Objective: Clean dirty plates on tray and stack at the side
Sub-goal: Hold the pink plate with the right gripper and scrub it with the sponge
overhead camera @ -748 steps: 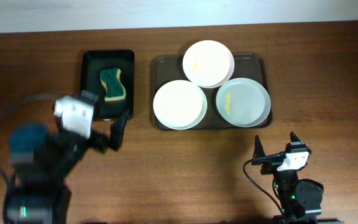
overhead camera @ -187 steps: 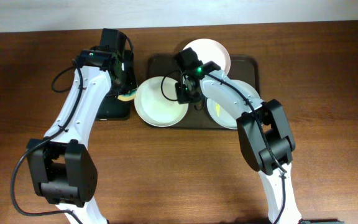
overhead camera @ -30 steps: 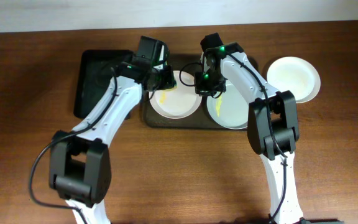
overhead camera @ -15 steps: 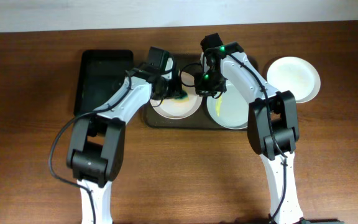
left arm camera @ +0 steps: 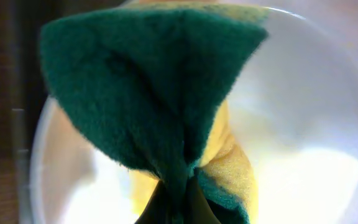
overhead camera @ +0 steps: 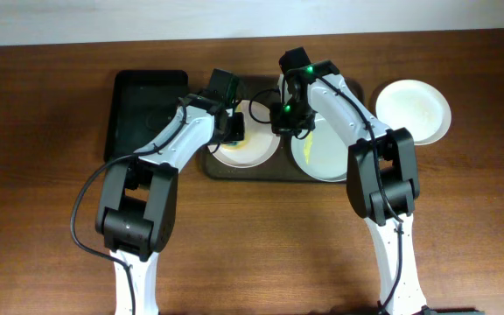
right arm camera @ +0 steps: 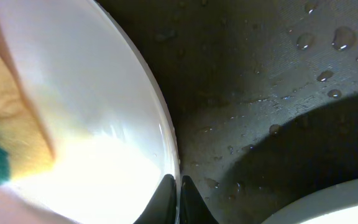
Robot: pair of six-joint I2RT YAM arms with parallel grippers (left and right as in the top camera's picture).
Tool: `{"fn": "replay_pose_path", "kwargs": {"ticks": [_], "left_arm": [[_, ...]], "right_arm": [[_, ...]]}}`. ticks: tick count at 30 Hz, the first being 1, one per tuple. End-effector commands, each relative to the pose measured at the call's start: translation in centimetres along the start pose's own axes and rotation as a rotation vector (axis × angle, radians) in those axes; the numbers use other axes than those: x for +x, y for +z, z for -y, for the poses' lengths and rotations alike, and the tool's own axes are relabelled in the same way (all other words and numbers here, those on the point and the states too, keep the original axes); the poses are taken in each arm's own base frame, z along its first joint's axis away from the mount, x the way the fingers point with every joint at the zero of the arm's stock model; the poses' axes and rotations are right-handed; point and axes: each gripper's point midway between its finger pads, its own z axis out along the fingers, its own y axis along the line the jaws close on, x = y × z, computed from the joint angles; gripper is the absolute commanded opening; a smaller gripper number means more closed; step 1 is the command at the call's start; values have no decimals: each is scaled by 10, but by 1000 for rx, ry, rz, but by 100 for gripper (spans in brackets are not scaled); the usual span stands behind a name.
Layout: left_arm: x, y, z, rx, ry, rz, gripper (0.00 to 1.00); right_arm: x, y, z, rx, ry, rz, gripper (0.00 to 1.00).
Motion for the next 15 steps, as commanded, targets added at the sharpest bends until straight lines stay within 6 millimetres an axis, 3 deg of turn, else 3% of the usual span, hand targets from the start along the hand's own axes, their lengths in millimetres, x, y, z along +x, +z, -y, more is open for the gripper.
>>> {"fn": "replay_pose_path", "kwargs": {"ticks": [1,6,9,13,15], "left_arm": [[-24,-21,-73,-280,-20,88,0],[-42,-53,-61,-225,-29,167,0],[-41,-56,-35,-75,-24,150,0],[-33,-59,25,267,-80,83,0],[-34,-61,35,308,-78,84,0]], "right_arm": [[-8,-13,13,51,-21,33,4],[-8,-13,13,51,-21,32,4],[-8,-13,13,51,-21,33,4],[-9,-13,12,49,-22,39,4],[-9,-13,12,49,-22,39,4]]}}
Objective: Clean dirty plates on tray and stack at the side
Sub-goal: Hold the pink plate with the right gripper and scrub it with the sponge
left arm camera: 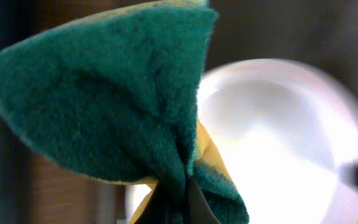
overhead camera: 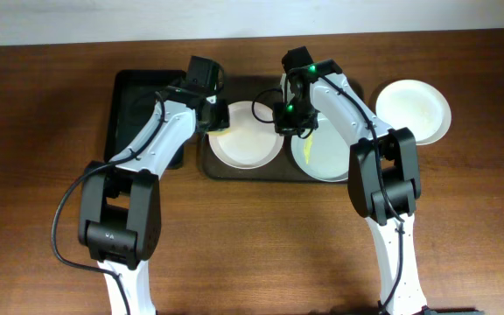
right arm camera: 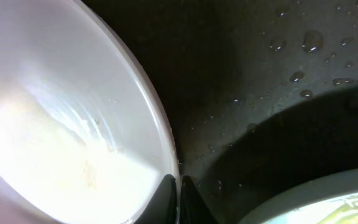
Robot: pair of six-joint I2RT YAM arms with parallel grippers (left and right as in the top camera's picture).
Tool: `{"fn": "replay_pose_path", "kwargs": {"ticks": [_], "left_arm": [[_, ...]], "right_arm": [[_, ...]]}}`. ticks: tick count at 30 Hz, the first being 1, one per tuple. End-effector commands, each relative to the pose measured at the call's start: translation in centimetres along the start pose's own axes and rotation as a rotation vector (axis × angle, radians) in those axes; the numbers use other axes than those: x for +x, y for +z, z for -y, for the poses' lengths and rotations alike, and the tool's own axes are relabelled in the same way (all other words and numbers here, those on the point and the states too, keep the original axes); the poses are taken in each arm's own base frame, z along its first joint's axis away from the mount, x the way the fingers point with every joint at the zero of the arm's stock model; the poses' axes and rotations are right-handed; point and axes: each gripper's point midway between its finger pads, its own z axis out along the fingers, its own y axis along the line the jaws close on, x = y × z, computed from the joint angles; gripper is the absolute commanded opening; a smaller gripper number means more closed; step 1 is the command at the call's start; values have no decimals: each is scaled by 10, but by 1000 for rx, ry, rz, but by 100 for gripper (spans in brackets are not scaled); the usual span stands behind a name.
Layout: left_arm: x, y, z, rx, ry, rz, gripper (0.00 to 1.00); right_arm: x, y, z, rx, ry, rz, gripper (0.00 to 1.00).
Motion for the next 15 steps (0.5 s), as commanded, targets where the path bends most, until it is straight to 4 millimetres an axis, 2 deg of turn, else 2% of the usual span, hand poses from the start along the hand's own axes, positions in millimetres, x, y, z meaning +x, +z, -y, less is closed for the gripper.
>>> {"fn": "replay_pose_path", "kwargs": {"ticks": [1,7,15], "left_arm": [[0,-19,50,230,-24,-20,0],[20,-13,75,238,26,-55,0],[57,39,54,154,11,-181,0]], "right_arm": [[-8,-12,5,32,-15,36,4],[-10,-12,5,28,-13,43,4],[-10,-12,5,28,-14,43,4]]}}
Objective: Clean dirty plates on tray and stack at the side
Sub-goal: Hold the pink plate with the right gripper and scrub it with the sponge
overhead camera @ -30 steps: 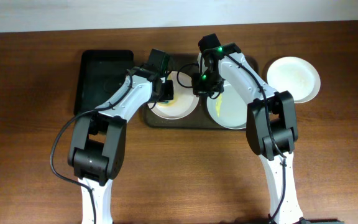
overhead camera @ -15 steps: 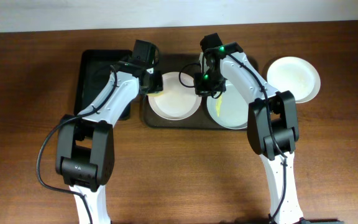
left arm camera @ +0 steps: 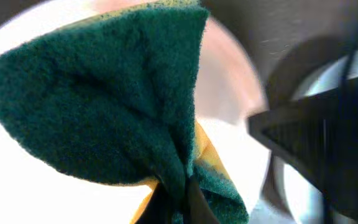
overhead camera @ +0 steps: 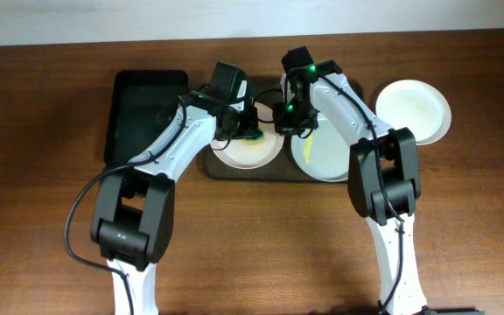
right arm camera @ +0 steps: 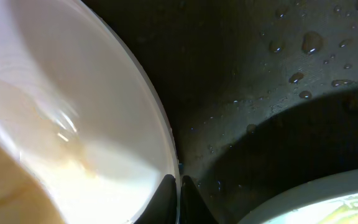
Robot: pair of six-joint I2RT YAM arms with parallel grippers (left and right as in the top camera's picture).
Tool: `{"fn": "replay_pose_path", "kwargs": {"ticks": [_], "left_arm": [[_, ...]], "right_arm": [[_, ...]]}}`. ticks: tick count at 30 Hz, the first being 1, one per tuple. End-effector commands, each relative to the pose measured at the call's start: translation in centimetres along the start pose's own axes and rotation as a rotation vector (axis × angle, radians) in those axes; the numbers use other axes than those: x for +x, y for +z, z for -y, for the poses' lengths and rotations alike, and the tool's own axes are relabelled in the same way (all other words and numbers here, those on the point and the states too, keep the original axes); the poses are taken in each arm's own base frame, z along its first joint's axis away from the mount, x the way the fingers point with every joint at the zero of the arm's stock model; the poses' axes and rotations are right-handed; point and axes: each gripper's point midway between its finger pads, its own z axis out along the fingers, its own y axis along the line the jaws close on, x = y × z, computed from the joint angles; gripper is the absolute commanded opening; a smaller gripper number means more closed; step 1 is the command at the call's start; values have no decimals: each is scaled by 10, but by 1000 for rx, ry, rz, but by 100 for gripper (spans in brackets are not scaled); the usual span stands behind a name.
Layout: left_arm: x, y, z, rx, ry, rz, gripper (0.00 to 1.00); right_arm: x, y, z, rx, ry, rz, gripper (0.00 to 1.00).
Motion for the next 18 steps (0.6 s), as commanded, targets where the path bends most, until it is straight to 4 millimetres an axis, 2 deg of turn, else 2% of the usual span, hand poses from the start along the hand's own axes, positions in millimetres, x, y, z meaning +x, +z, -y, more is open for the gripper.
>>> {"fn": "replay_pose_path", "kwargs": {"ticks": [1,4,6,10,13,15,18], "left_arm": [[22,36,-26,-58,-36,-84,0],[26,42,-51,-181,-37,-83,0],[25,37,-72,-305,-31,-64,0],[20,18,-114,-565,-7,-16,0],[12,-4,-141,-762,20,34,0],[8,-14,-150,-841,32,56,0],[4,-20,-151,-861,36,64,0]], "right_arm": [[-9,-11,4,28,-12,40,4],[-9,-11,4,28,-12,40,4],[-9,-11,5,28,-12,40,4],[-9,-12,4,28,-12,40,4],[-9,-11,5,28,-12,40,4],[-9,-12,5,29,-11,40,4],[-9,-12,6,29,-9,41,4]]}}
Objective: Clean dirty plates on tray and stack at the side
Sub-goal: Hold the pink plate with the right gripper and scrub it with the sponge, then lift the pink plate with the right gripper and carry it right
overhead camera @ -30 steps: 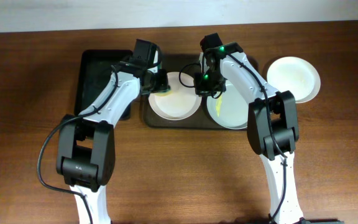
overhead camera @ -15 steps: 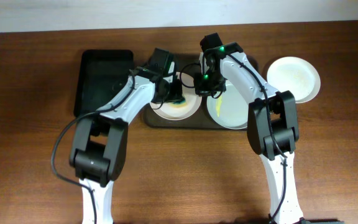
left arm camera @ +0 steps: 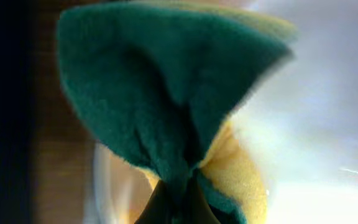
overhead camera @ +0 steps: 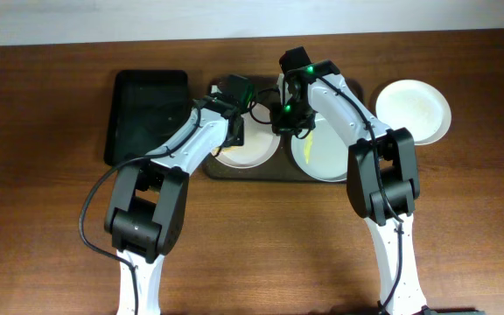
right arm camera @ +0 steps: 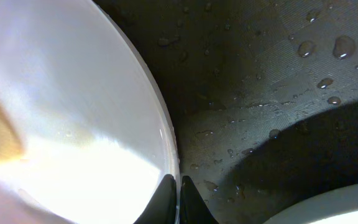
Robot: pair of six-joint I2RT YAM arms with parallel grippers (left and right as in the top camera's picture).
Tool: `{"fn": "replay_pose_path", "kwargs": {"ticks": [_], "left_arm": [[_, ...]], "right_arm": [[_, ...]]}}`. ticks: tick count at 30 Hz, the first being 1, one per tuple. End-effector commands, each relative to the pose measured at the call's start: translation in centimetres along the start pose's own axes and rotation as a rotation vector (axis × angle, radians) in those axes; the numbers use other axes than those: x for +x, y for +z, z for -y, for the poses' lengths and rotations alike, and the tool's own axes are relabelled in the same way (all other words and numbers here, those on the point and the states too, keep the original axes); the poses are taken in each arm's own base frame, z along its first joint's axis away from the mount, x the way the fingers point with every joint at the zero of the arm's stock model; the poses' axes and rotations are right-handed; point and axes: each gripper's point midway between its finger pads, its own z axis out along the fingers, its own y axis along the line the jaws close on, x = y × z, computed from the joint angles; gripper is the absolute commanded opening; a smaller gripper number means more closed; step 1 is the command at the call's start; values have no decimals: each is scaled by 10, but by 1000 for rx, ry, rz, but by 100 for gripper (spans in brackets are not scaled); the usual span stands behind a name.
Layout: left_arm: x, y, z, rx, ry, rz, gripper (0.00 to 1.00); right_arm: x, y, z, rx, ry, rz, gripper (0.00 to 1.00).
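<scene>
A white plate (overhead camera: 250,147) lies at the left of the dark tray (overhead camera: 265,168). My left gripper (overhead camera: 234,129) is shut on a green and yellow sponge (left arm camera: 173,106), which is pressed onto that plate (left arm camera: 316,124) near its left rim. My right gripper (right arm camera: 179,193) is shut on the right rim of the same plate (right arm camera: 73,118), and the sponge shows at the left edge there. A second plate (overhead camera: 322,156) with yellow smears lies on the tray's right half.
A white plate (overhead camera: 414,109) sits on the table to the right of the tray. A black rectangular bin (overhead camera: 143,109) stands to the left. Water drops dot the wet tray (right arm camera: 272,112). Both arms cross over the tray's back edge.
My left gripper has shifted with the sponge from the plate's right part, close to the right gripper, to its left rim. The right gripper holds the rim as before.
The sponge was first on the plate's left part, then off beyond the plate's left rim near the black bin, then on the plate's right part, and now back at the left rim. My right gripper has held the plate's right rim throughout.
</scene>
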Motion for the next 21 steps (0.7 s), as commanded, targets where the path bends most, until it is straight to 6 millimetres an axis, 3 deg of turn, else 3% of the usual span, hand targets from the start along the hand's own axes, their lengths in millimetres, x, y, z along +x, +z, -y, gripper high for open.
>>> {"fn": "replay_pose_path", "kwargs": {"ticks": [1,6,9,13,17,21], "left_arm": [[-3,13,-62,-283,-11,27,0],[-24,-9,-65,-264,-42,77,0],[-46,-41,-74,-240,-93,148,0],[-57,-76,-80,-153,-169,193,0],[-64,-101,-95,3,-296,188,0],[-65,-100,-108,145,-370,134,0]], "right_arm": [[-10,-13,14,49,2,39,4],[-10,-15,21,51,16,39,4],[-12,-18,21,50,2,47,4],[-21,-33,14,48,-83,87,4],[-44,-81,4,89,-139,204,4],[-61,-138,-6,235,-247,331,4]]}}
